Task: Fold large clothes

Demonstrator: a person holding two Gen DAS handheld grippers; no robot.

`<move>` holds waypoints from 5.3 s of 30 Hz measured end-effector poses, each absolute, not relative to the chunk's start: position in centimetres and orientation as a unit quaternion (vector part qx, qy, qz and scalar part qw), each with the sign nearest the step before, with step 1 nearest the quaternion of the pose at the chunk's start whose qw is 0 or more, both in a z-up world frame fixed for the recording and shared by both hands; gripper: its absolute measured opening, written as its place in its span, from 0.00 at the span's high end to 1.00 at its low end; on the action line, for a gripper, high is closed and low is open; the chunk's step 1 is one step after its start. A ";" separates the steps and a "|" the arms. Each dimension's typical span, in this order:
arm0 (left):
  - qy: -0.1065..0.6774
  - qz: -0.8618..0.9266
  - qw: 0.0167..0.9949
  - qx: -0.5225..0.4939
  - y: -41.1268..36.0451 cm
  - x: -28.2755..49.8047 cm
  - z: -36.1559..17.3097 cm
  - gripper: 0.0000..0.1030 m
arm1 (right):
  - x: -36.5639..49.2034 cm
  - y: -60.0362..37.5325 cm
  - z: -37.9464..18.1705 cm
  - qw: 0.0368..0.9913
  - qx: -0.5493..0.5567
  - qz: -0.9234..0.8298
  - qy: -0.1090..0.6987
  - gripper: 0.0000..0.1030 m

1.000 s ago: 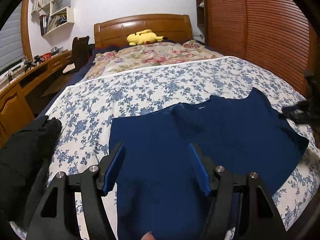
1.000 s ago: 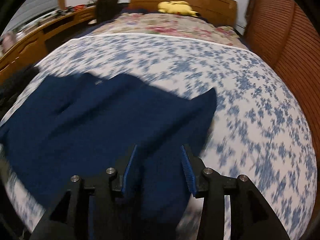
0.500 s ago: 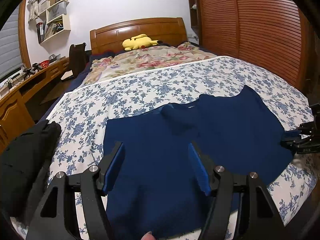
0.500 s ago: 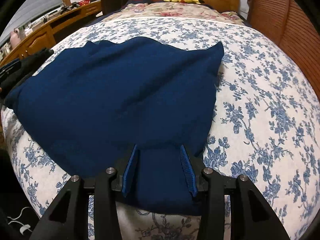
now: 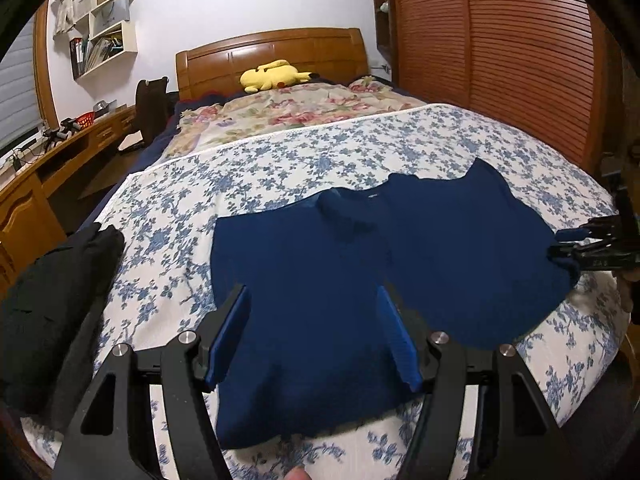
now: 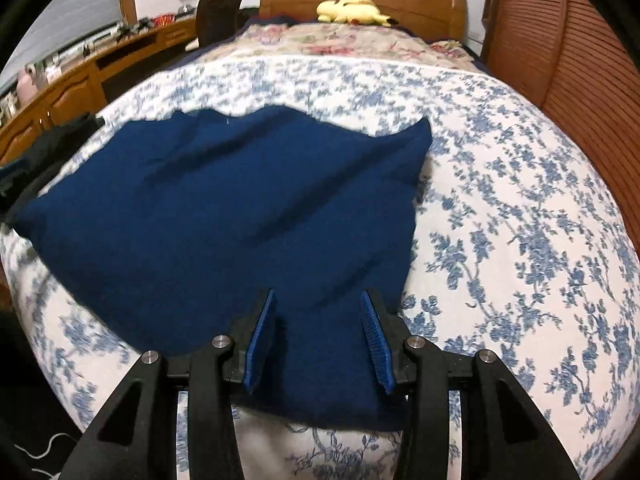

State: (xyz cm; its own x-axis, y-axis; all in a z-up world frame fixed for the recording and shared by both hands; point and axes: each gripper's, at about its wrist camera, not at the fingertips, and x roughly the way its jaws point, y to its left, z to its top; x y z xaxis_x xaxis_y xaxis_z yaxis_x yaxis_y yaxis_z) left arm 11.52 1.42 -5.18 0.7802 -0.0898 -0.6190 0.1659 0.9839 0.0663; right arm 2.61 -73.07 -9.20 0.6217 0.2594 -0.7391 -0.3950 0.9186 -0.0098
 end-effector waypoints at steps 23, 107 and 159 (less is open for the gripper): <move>0.440 0.017 0.898 0.019 8.0 9.3 -12.3 0.36 | 2.4 -72.7 -11.7 0.913 -0.082 0.181 0.357 0.47; 0.332 -0.187 0.921 0.088 -16.3 13.8 2.6 0.54 | -1.9 -80.5 -4.3 0.944 -0.023 0.199 0.261 0.47; 0.335 -0.138 0.931 0.045 -8.4 22.6 -6.7 0.28 | 1.6 -77.7 -9.1 0.910 -0.013 0.207 0.358 0.78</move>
State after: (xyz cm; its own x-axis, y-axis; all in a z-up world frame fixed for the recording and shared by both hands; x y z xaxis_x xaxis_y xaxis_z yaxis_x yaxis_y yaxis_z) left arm 22.60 -8.36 -6.69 0.7369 -0.2266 -0.6369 0.2869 0.9579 -0.0089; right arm 1.62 -77.68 -9.12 0.6580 0.3682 -0.6568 -0.3872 0.9136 0.1243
